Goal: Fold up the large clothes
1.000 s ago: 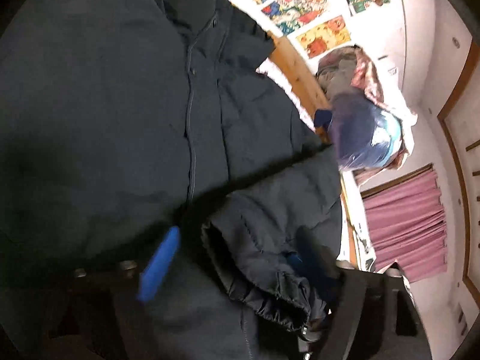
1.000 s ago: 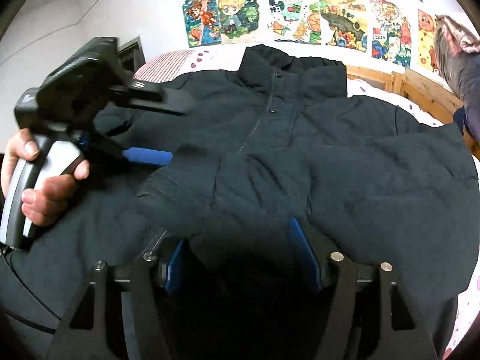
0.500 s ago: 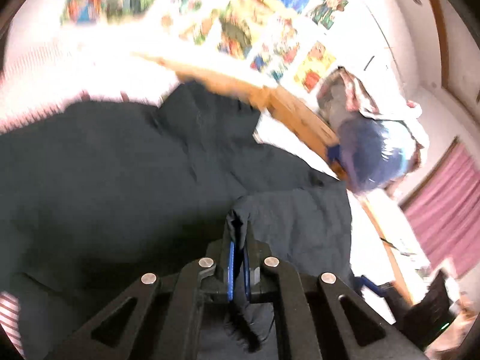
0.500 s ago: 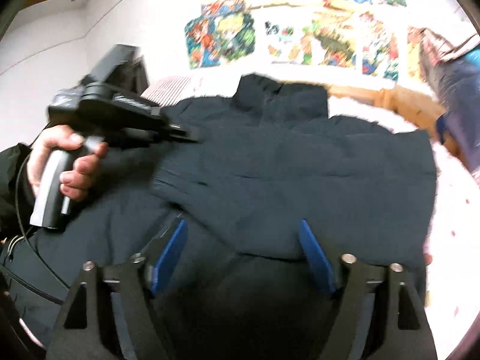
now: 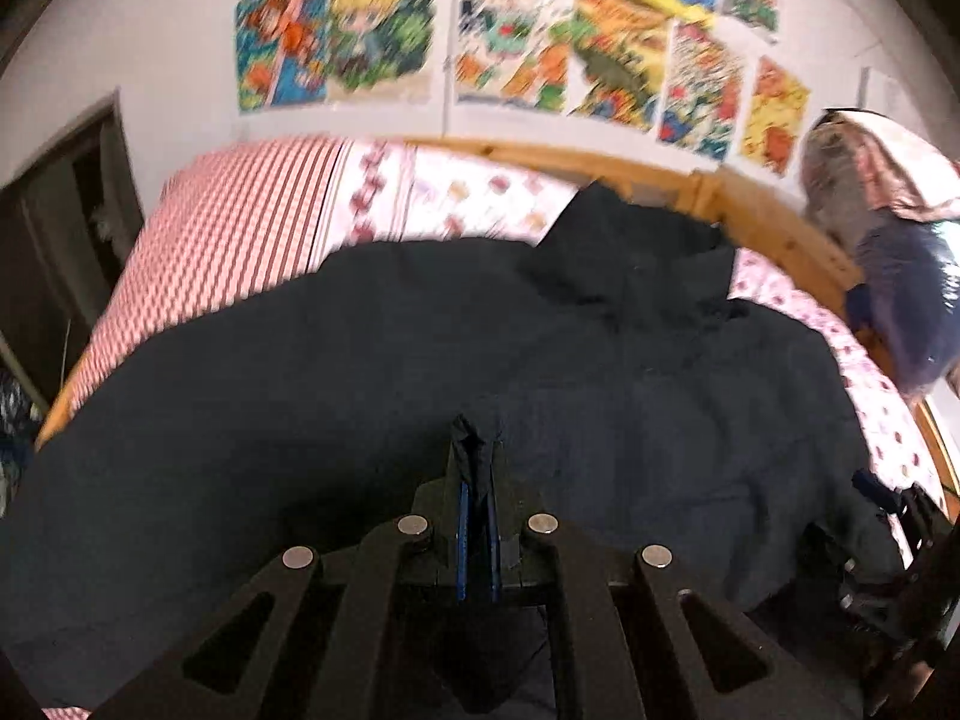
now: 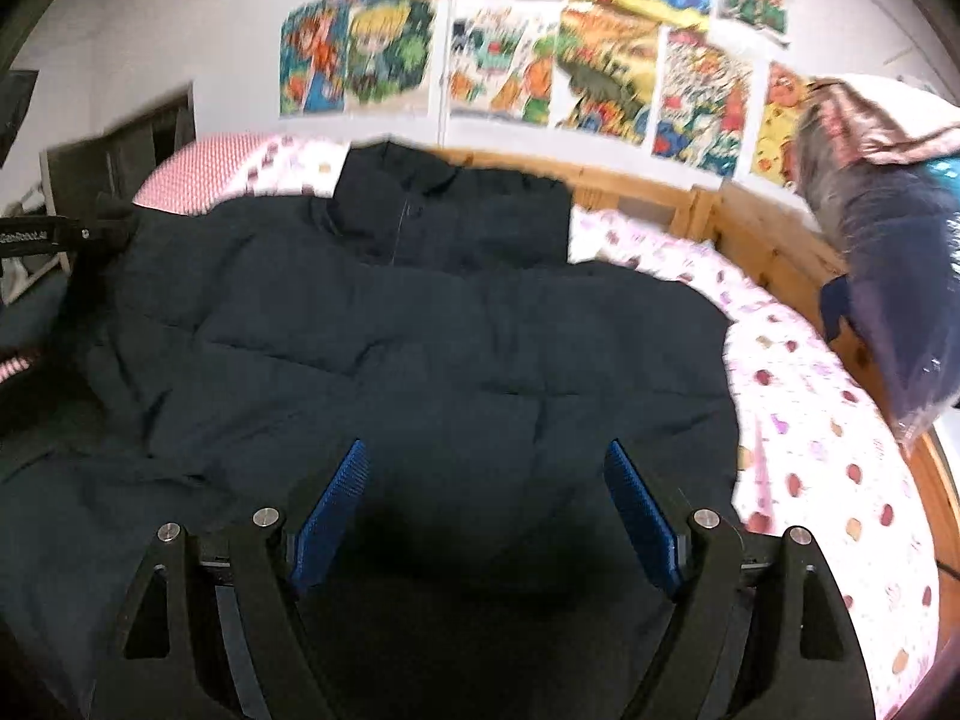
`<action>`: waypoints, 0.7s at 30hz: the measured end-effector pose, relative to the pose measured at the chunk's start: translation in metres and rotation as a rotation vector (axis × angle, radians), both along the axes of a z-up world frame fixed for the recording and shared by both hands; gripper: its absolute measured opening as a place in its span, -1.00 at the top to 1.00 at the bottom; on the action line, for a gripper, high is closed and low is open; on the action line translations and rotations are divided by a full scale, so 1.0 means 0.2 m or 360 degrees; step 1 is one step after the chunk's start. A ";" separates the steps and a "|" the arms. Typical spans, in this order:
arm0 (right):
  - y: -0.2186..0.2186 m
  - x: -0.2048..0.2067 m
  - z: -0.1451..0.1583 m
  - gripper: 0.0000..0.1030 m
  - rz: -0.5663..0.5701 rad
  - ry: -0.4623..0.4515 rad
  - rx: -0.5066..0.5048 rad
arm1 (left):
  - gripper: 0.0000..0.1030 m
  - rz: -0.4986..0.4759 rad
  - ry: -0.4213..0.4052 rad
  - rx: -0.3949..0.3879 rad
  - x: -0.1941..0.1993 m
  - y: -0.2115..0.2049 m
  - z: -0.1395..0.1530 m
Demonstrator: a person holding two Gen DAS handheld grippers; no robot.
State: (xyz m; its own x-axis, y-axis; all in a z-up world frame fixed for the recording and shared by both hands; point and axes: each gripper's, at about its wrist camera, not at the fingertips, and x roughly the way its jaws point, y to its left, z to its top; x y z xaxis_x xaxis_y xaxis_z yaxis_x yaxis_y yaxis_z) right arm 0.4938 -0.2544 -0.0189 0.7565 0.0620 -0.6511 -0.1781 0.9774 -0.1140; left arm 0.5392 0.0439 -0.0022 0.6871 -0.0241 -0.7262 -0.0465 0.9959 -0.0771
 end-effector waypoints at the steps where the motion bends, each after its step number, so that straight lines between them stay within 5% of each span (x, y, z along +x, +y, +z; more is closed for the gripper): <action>1: 0.03 0.03 -0.03 -0.43 0.0013 0.0030 -0.0032 | 0.91 0.0024 0.0034 -0.0008 0.02 0.01 -0.03; 9: 0.13 0.18 -0.30 -0.37 0.0034 0.0293 -0.0058 | 0.82 0.0039 0.0154 -0.0094 0.06 0.06 -0.16; 11: 0.12 0.18 -0.31 -0.38 0.0028 0.0291 -0.0018 | 0.63 0.0034 0.0124 -0.0139 0.03 0.09 -0.14; 13: 0.12 0.15 -0.30 -0.39 0.0026 0.0262 -0.0001 | -0.10 0.0032 0.0070 -0.0190 -0.02 0.13 -0.10; 15: 0.12 0.11 -0.27 -0.41 0.0028 0.0227 -0.0004 | -0.60 0.0041 -0.0070 -0.0290 -0.12 0.19 -0.04; 21: 0.23 -0.09 -0.08 -0.50 0.0115 0.0131 0.0040 | -0.71 0.0087 -0.0260 -0.0443 -0.46 0.36 0.09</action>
State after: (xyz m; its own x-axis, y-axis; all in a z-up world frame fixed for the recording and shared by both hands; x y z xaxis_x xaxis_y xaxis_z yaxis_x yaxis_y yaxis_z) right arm 0.4767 -0.2084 -0.0351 0.6936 0.1317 -0.7082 -0.2561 0.9640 -0.0716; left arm 0.4481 0.1154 0.0167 0.7997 -0.1662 -0.5769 -0.0640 0.9318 -0.3572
